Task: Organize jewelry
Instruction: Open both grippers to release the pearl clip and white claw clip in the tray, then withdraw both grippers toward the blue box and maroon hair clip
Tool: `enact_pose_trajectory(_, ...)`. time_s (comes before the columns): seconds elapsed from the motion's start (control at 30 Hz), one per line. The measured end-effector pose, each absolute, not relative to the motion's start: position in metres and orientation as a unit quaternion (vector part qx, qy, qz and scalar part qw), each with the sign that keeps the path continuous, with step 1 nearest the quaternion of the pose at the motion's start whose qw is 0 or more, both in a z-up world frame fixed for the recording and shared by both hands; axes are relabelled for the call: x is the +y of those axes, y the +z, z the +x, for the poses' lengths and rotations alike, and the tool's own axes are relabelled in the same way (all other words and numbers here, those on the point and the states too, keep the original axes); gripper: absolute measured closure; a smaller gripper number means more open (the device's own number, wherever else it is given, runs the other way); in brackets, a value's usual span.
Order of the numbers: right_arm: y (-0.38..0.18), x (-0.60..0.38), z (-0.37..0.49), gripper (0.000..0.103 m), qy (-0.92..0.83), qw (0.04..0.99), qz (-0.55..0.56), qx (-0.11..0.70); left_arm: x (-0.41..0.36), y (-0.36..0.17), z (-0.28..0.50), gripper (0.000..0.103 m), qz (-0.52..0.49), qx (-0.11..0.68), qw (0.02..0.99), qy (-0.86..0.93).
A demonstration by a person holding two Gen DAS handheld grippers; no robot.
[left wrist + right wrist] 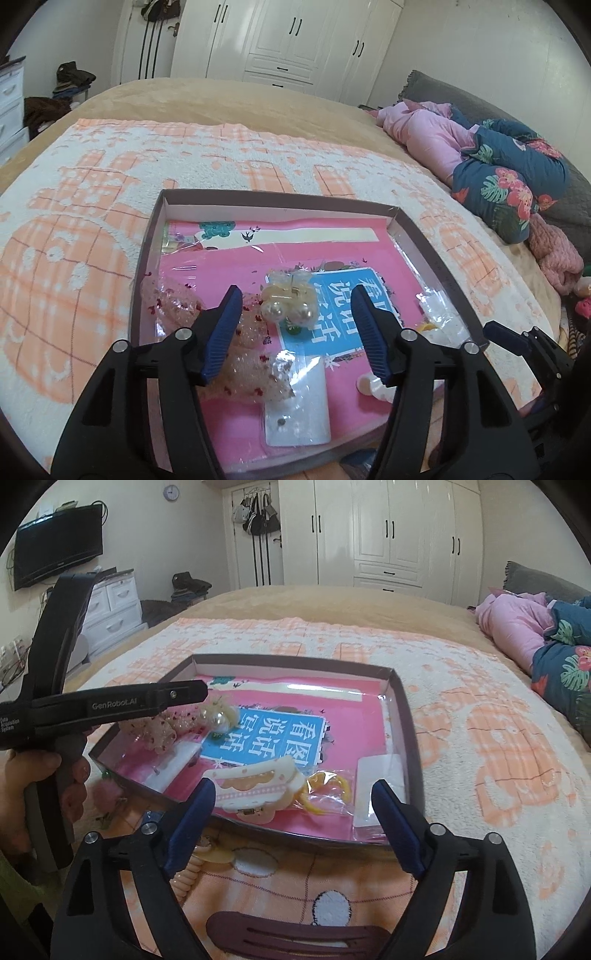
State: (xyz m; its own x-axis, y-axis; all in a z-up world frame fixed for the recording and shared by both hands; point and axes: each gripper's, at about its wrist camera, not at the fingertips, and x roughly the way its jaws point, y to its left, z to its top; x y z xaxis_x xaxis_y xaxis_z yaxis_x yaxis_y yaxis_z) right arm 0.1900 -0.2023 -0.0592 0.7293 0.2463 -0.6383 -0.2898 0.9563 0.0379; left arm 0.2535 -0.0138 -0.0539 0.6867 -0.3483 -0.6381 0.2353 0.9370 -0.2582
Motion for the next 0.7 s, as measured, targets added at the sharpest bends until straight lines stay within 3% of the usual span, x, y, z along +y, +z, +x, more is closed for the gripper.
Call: enact_pose_trajectory(0.7,-0.015,-0.224,0.159,0.010,0.108,0.959,-0.035,0.261,-0.010,0.004,0.191,0.016,-0.086,0.285,0.942,-0.153)
